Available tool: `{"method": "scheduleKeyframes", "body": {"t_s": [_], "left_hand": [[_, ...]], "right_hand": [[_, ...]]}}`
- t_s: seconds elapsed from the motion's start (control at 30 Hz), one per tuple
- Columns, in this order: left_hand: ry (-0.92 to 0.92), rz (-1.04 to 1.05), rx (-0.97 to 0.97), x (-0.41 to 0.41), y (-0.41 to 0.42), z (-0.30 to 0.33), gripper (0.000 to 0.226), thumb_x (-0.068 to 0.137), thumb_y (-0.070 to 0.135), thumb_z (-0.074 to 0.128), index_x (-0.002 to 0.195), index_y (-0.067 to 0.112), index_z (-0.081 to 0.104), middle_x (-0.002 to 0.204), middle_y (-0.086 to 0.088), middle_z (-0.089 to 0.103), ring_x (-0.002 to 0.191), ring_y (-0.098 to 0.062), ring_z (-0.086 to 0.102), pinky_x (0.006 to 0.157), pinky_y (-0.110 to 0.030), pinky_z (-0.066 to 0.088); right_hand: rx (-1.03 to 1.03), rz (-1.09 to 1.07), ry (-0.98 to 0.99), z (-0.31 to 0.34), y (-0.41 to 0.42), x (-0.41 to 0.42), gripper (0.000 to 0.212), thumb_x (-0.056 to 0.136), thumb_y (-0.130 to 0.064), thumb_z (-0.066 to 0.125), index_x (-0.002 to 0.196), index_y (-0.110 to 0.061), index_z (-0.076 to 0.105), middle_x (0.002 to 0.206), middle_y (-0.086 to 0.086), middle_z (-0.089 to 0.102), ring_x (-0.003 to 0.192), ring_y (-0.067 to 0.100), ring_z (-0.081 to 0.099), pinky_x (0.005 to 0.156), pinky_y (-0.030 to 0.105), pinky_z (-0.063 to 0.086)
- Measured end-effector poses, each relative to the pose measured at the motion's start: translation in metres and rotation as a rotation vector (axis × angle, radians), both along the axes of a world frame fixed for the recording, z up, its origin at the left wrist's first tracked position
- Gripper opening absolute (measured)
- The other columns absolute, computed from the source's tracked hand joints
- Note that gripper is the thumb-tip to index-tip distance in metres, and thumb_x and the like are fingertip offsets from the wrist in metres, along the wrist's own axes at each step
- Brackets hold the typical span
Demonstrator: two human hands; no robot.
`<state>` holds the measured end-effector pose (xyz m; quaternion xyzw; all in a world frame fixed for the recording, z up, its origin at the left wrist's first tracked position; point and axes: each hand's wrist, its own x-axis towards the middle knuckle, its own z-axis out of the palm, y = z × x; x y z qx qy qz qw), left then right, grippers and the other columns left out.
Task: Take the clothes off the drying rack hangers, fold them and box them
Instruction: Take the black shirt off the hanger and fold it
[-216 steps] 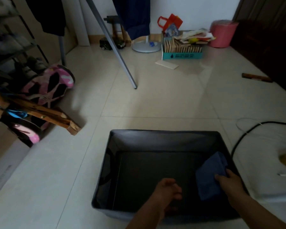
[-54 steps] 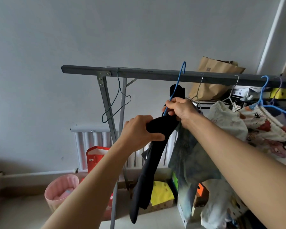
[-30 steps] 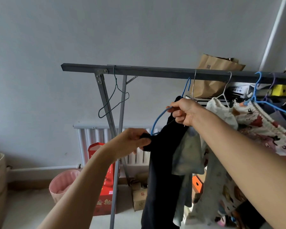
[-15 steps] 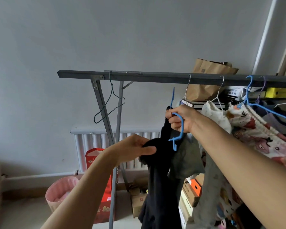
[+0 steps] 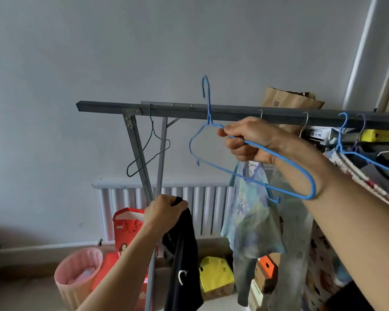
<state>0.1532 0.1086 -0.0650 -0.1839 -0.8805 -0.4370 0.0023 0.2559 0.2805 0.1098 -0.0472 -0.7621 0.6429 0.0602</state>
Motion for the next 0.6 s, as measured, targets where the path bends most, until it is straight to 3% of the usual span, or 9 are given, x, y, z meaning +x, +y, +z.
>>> {"method": "scheduleKeyframes", "body": {"t_s": [0.17,0.37,0.6], "left_hand": [[-0.067,-0.084,0.136,0.005,-0.003,0.007,0.028,0.086,0.035,0.066,0.069,0.012,0.069,0.065,-0.004,0.068,0.066,-0.021,0.067,0.059,-0.026,0.049],[-0.207,-0.098,0.423,0.006,-0.025,0.022,0.019,0.089,0.022,0.067,0.077,0.009,0.074,0.065,-0.003,0.070,0.061,-0.015,0.070,0.055,-0.021,0.051],[-0.220,-0.109,0.590,0.010,-0.052,0.032,0.016,0.092,0.018,0.064,0.083,0.007,0.073,0.068,-0.006,0.072,0.064,-0.019,0.072,0.053,-0.022,0.050]], "right_hand": [[0.010,-0.151,0.112,-0.024,-0.020,-0.047,0.027,0.098,-0.004,0.030,0.077,-0.012,0.044,0.052,0.002,0.030,0.030,0.006,0.021,0.038,0.013,0.015],[-0.057,-0.268,0.081,-0.038,-0.029,-0.094,0.027,0.097,-0.002,0.027,0.080,-0.011,0.047,0.049,0.002,0.035,0.028,0.007,0.025,0.033,0.012,0.020],[0.060,-0.226,-0.002,-0.060,-0.045,-0.113,0.025,0.097,-0.004,0.029,0.086,-0.009,0.051,0.054,0.004,0.039,0.029,0.008,0.027,0.034,0.014,0.021]]}}
